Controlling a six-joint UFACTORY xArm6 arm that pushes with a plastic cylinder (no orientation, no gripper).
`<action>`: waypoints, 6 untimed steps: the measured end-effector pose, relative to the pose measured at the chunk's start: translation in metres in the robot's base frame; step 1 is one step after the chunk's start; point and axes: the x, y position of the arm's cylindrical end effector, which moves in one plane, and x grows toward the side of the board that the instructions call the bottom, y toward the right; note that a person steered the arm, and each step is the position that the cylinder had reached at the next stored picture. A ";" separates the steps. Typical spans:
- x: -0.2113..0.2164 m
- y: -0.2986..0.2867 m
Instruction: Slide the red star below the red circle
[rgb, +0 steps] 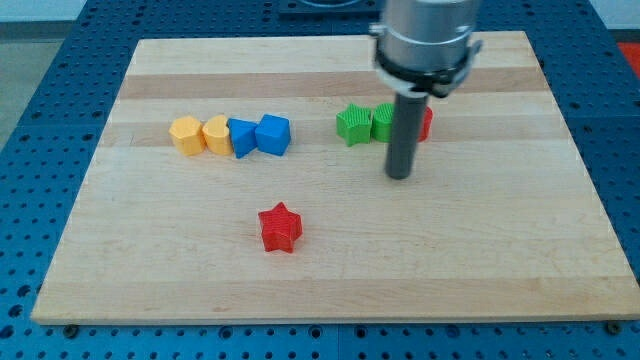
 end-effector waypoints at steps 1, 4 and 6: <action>0.011 -0.054; 0.052 -0.171; 0.089 -0.150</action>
